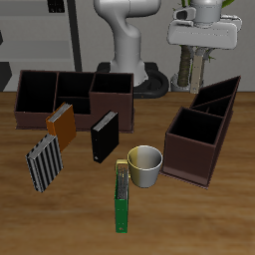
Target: Place the yellow book into the left desk caddy's back compartment
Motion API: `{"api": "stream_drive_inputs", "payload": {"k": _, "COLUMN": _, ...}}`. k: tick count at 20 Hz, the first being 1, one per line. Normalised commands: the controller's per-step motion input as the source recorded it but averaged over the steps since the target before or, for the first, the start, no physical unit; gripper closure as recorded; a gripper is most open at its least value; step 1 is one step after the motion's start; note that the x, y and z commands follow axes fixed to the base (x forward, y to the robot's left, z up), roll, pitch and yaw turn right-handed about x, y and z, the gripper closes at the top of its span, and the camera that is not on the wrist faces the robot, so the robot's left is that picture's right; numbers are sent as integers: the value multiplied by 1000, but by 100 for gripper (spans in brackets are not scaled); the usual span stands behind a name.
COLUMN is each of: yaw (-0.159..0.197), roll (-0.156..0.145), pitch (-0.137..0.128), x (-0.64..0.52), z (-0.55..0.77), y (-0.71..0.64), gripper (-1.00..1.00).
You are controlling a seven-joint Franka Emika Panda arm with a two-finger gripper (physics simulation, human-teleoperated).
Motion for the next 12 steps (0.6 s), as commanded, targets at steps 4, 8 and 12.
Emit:
{"api": "stream_drive_inputs", "payload": {"k": 4, "yaw": 5, "roll": 29, "pitch": 7, "x": -17, "z": -5, "y": 200, "gripper": 100}}
{"api": "stream_drive_inputs", "payload": {"k": 8, "yaw": -18, "roll": 11, "pitch": 23, "x": 232, "z": 109, "y": 164, "gripper": 100}}
{"api": "stream_drive_inputs", "payload": {"k": 12, "yaw": 16, "roll": 9, "pitch": 11, "x": 247, "z": 158, "y": 178, "gripper": 100}}
